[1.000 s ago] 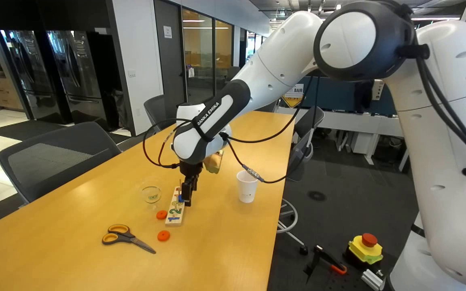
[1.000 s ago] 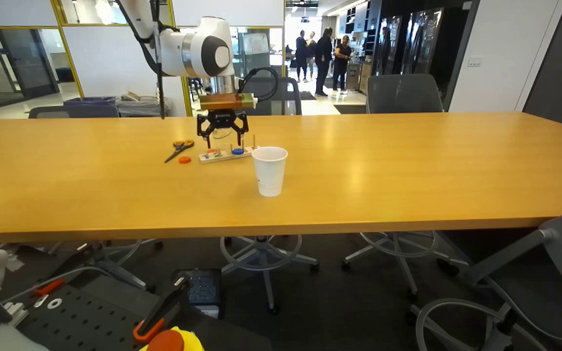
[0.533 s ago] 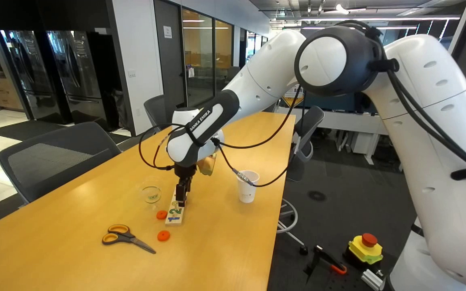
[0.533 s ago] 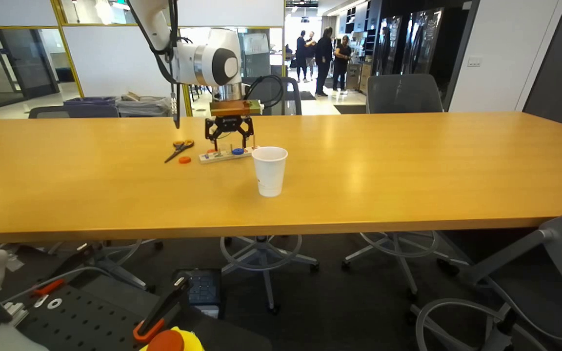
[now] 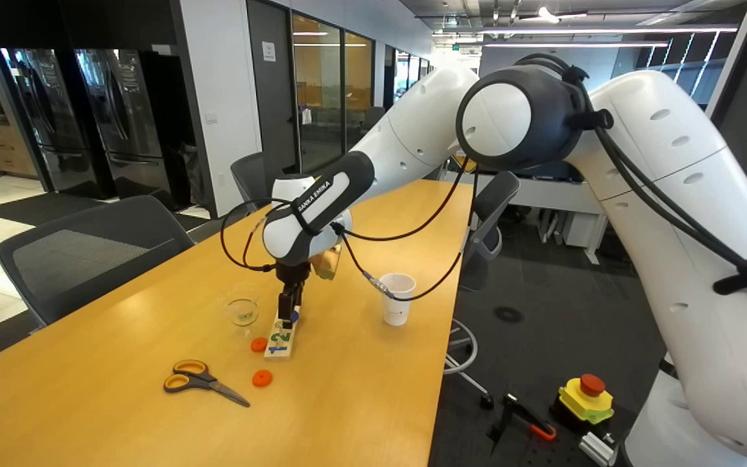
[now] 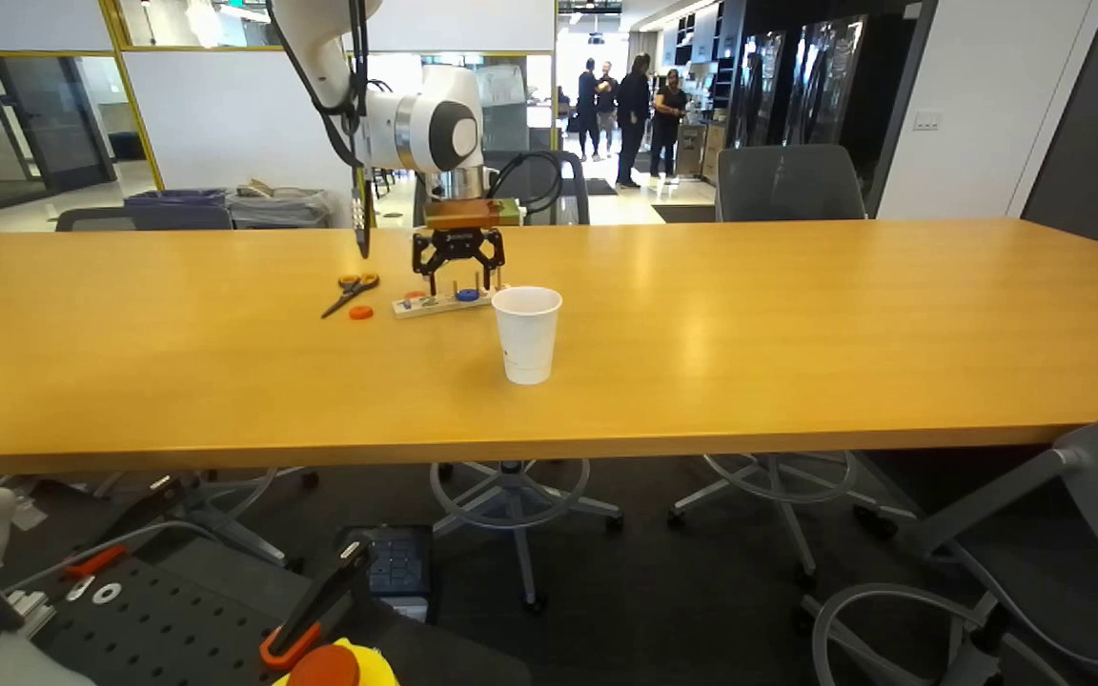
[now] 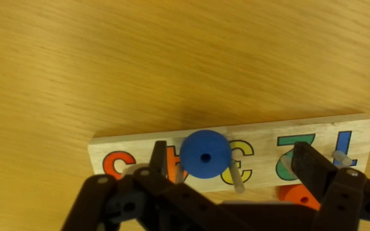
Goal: Put two round orange blocks in the white cup then put the blue round block in the clear cup, then put the last two round orange blocks
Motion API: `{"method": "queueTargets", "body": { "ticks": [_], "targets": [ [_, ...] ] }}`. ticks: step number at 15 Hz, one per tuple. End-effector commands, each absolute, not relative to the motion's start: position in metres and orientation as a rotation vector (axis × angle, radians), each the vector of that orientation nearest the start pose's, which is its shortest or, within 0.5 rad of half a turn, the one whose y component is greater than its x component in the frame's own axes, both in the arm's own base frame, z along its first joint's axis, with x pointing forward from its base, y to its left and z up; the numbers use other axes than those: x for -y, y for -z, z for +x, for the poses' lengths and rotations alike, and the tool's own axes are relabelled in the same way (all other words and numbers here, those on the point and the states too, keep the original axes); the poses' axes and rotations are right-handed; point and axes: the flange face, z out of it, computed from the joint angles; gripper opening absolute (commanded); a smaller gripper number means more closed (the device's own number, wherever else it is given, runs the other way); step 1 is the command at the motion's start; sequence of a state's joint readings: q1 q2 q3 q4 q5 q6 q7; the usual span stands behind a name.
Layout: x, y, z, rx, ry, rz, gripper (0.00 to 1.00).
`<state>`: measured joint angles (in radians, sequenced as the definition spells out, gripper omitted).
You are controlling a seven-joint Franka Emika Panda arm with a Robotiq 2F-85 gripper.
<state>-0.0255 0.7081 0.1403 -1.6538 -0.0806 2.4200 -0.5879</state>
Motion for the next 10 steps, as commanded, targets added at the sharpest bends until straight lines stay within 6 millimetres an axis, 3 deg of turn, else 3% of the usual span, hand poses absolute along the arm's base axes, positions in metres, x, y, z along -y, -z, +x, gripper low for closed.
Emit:
{"method": "queueTargets", "body": {
  "ticks": [1,10],
  "targets": [
    [-0.0596,-0.2099,0.7010,1.156,0.069,-2.889,1.00],
    [-0.0535,-0.2059,0.7092,1.190,0.019,-2.859,1.00]
  ]
}}
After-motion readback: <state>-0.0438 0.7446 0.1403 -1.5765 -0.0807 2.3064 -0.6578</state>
